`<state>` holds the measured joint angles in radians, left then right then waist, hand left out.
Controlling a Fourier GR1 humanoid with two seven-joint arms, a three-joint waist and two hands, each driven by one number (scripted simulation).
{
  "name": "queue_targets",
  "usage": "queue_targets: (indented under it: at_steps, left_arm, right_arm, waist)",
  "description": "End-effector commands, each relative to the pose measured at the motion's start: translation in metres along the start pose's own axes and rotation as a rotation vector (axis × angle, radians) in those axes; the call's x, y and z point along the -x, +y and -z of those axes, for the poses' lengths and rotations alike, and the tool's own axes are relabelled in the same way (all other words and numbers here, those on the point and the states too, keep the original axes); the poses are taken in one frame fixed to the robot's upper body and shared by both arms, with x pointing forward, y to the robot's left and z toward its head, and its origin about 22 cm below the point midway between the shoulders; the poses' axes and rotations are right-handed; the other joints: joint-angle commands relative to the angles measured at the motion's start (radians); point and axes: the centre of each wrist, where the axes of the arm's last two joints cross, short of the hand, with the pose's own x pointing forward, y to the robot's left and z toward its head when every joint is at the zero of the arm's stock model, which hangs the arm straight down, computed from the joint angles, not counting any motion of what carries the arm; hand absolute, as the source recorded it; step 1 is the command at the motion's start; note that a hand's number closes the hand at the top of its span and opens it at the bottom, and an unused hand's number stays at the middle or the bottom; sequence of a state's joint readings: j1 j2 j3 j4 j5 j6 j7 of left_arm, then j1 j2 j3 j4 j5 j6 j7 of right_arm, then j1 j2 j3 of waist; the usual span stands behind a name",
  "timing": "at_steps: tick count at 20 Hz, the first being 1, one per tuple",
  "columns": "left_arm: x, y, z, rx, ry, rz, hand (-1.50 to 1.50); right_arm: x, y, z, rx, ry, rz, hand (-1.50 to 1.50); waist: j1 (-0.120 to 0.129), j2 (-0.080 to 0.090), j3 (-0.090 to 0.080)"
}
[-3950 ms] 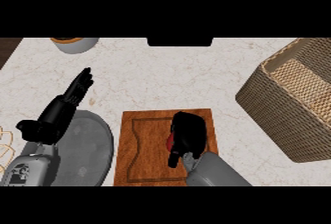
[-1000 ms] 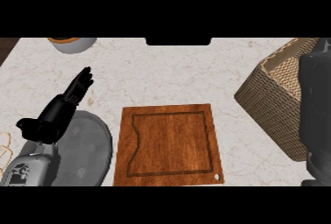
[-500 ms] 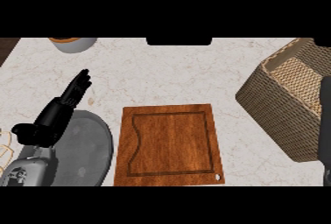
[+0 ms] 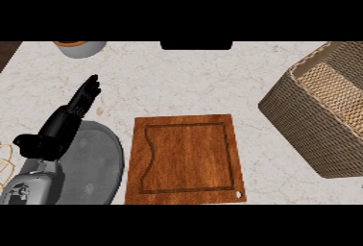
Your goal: Pick the tomato from the cutting board and place it in the basket
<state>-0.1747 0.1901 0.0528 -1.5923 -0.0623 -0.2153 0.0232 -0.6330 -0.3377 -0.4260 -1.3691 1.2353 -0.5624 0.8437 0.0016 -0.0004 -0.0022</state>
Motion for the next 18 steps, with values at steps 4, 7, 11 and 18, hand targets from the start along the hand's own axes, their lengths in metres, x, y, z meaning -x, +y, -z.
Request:
queue_targets:
  at_steps: [4,7,11,18]
  left_arm:
    - [-0.009,0.011,0.012,-0.01,0.001,-0.002,0.0]
    - [-0.002,-0.004,0.007,-0.017,0.016,-0.015,0.0]
    - [0.01,-0.005,0.004,-0.011,0.02,-0.007,0.0]
    - [-0.001,0.018,0.007,-0.007,0.009,-0.003,0.0]
  right_arm:
    - [0.022,0.005,0.014,0.013,-0.034,0.012,-1.5]
    - [-0.005,0.001,0.024,0.001,-0.045,0.03,-1.5]
    - [-0.008,-0.011,0.028,0.031,-0.065,0.17,-1.5]
    - [0.002,-0.056,0.053,0.096,0.096,0.349,-1.5]
  waist:
    - [0.001,0.001,0.002]
    - [0.004,0.001,0.002]
    - [0.001,0.001,0.002]
    - [-0.015,-0.003,0.002]
